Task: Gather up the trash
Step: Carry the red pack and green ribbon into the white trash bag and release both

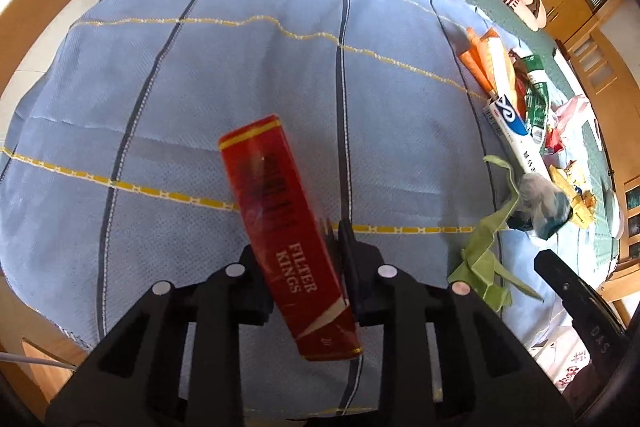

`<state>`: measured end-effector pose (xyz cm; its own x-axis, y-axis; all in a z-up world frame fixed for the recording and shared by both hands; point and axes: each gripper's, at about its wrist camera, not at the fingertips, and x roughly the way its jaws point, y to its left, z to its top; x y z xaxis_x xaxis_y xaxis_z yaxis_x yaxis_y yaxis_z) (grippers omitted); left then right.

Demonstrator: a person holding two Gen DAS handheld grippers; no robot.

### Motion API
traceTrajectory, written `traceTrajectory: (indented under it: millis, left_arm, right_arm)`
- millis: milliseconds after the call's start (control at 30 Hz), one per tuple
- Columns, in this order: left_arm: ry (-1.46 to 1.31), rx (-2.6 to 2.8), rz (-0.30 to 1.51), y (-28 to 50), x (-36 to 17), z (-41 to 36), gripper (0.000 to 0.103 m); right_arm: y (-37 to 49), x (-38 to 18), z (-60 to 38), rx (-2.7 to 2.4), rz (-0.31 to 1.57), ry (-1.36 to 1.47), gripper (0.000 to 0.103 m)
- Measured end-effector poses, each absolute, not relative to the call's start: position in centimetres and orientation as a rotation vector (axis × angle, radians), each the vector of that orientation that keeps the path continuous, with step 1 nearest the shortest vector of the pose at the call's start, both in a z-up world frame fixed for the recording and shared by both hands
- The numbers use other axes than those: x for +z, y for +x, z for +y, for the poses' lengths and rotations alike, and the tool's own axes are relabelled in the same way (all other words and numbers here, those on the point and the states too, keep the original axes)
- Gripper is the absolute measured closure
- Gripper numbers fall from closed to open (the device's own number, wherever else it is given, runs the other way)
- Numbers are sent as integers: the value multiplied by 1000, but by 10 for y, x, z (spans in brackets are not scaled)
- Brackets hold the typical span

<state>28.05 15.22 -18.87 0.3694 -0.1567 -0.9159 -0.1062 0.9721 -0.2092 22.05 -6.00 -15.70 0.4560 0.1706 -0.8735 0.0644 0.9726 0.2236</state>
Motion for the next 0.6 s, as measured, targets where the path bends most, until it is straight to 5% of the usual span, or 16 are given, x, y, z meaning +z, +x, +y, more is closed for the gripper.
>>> traceTrajectory:
  millis: [33,167,233,367,467,600]
  left_arm:
    - [-244,-28,1186,280,-185,153,75]
    - [-261,-33,1127,273,-166,161,75]
    - [-292,-67,1065,269,-151,166,75]
    - [-369,-159,968,260,-125,174,76]
    - [-532,-324,936,257,-116,183,76]
    - [-647,-475,877,254,-105,190,76]
  right_arm:
    - [220,-157,-60,48,1102,232,95]
    - [227,-164,-48,90,1151,170,44]
    - [233,-173,-32,124,1200,92,36]
    - [243,-194,-8,121,1270,-69,36]
    - [249,-206,-5,97,1281,-118,70]
    - [248,-199,-14,92,1237,-74,75]
